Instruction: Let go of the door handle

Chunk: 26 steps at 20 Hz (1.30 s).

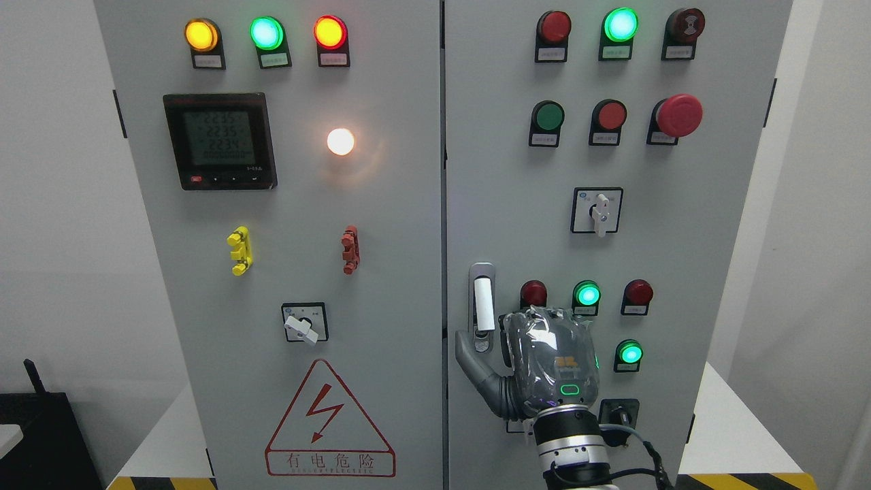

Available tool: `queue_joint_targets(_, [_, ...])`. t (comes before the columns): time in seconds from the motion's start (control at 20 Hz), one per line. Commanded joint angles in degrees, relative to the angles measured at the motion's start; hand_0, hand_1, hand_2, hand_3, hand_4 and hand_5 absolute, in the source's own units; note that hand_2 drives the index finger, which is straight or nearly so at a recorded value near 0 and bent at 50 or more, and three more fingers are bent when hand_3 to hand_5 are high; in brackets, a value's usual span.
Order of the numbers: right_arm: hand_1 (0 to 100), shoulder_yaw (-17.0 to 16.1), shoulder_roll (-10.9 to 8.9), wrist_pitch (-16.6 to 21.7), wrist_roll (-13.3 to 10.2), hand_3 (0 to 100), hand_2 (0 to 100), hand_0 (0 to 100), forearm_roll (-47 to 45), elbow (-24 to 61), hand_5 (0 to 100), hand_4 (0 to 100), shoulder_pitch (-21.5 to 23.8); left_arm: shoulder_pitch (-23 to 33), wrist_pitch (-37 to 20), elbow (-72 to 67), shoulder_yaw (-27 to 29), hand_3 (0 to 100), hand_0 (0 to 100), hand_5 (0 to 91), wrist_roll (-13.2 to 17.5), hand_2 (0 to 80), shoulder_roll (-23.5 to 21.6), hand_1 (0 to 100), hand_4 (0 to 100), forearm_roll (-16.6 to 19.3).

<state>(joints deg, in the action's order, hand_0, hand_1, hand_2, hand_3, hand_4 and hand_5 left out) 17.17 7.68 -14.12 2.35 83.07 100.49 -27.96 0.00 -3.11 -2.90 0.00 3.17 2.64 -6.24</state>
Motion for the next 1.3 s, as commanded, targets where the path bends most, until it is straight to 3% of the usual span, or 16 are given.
queue_joint_targets(0.0, [5,-0.21,0.05,-0.03,0.02,100,98,32,-0.02,-0.82,98,89,-0.25,-1.41,0.03,0.00,0.97,0,12,0.0,-0.01,0.0,0.00,39,0,0.00])
queue_joint_targets(1.25, [9,-0.56,0.49,-0.03,-0.16,100,98,42,-0.19,-0.38,99,89,0.19,-1.50,0.03,0.00,0.97,0,12,0.0,-0.01,0.0,0.00,39,0,0.00])
